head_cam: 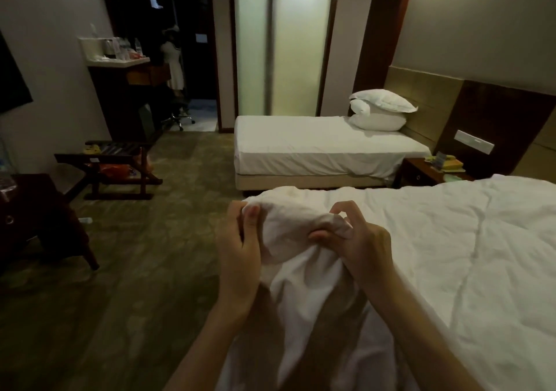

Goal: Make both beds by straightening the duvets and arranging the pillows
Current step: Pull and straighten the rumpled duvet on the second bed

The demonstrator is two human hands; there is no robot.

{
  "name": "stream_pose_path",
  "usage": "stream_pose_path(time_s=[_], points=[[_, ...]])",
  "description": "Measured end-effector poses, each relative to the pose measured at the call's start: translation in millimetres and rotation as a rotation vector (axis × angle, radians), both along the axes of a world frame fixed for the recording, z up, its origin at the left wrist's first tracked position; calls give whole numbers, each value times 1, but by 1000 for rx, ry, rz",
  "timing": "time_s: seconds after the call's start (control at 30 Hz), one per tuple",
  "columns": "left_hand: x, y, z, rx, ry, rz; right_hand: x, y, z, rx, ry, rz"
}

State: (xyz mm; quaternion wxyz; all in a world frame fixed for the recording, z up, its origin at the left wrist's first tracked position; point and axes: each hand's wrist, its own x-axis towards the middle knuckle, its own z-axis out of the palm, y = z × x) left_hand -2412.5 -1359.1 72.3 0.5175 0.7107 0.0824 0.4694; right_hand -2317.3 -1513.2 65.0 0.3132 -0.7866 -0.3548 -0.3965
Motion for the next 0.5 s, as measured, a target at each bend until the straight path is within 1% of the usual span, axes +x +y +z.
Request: stream_pose_path(time_s=[0.13, 0.2, 0.23, 0.27, 0.3, 0.37, 0.4, 0.43, 0.5], points=[[127, 46, 22, -69, -16, 52, 131, 56, 36, 6, -12, -13], [213, 80, 43, -69, -23, 105, 211, 91, 73, -77, 5, -80], [257, 98, 54, -29, 16, 144, 250, 109, 93, -144, 73, -115], [297, 119, 63, 36, 89, 182, 287, 127, 108, -215, 169, -127], [328, 139, 67, 116, 203, 222, 320, 143, 116, -279, 240, -133], [364, 175, 57, 300, 498, 332, 367, 163, 105, -424, 212, -190], [370, 188, 46, 389, 607, 378, 381, 168, 92, -493, 178, -223], [373, 197, 34, 468, 674, 407, 391, 171, 77, -550, 174, -238], [375, 204, 12, 575, 749, 394, 404, 173, 50, -623, 245, -252]])
